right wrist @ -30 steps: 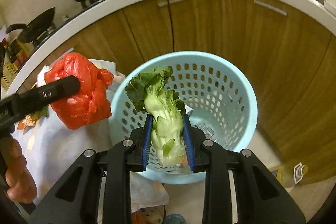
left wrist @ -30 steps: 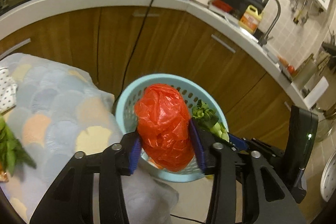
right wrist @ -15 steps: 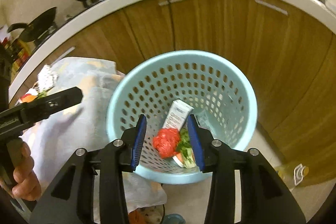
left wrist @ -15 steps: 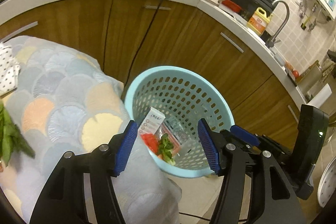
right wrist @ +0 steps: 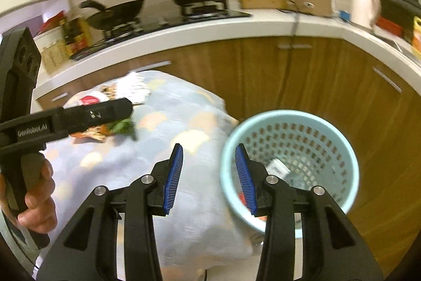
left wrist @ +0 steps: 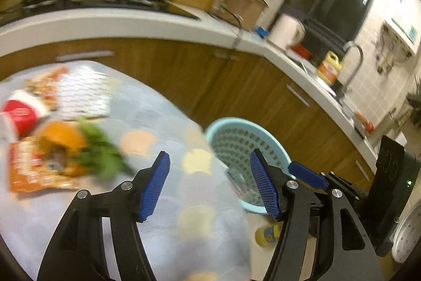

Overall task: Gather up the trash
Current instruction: 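Move both open tools back over the table toward the remaining items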

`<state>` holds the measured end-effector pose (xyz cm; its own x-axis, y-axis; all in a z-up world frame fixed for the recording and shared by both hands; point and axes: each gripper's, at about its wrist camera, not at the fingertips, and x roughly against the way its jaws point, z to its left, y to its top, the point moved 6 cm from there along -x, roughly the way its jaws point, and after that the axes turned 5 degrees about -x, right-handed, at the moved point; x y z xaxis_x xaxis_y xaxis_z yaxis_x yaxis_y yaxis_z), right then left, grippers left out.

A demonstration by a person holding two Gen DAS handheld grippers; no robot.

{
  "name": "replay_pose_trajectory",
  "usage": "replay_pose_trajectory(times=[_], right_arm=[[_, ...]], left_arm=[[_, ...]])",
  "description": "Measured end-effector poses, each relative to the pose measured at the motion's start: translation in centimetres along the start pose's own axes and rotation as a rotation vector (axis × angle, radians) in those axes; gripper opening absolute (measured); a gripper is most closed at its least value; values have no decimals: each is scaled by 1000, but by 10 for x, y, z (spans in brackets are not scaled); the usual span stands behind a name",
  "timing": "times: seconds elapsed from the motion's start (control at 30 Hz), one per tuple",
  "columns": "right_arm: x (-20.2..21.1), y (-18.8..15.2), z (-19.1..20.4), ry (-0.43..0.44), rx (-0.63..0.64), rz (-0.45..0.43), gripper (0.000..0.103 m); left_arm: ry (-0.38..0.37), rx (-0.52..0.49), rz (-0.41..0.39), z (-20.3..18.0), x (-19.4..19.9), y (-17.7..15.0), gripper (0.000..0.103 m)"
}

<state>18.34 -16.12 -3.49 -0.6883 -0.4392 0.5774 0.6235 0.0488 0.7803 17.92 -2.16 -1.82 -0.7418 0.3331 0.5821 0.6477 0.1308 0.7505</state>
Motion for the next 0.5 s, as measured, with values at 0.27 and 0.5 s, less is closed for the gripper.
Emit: replay_pose_trajectory(times=[0.27, 0.5], right_arm=[[-14, 12, 64, 39, 112, -8, 38], [-45, 19, 119, 117, 198, 10, 38]], left_arm=[[235, 113, -111, 92, 80, -8, 62], [312, 265, -108, 169, 108, -28, 62]])
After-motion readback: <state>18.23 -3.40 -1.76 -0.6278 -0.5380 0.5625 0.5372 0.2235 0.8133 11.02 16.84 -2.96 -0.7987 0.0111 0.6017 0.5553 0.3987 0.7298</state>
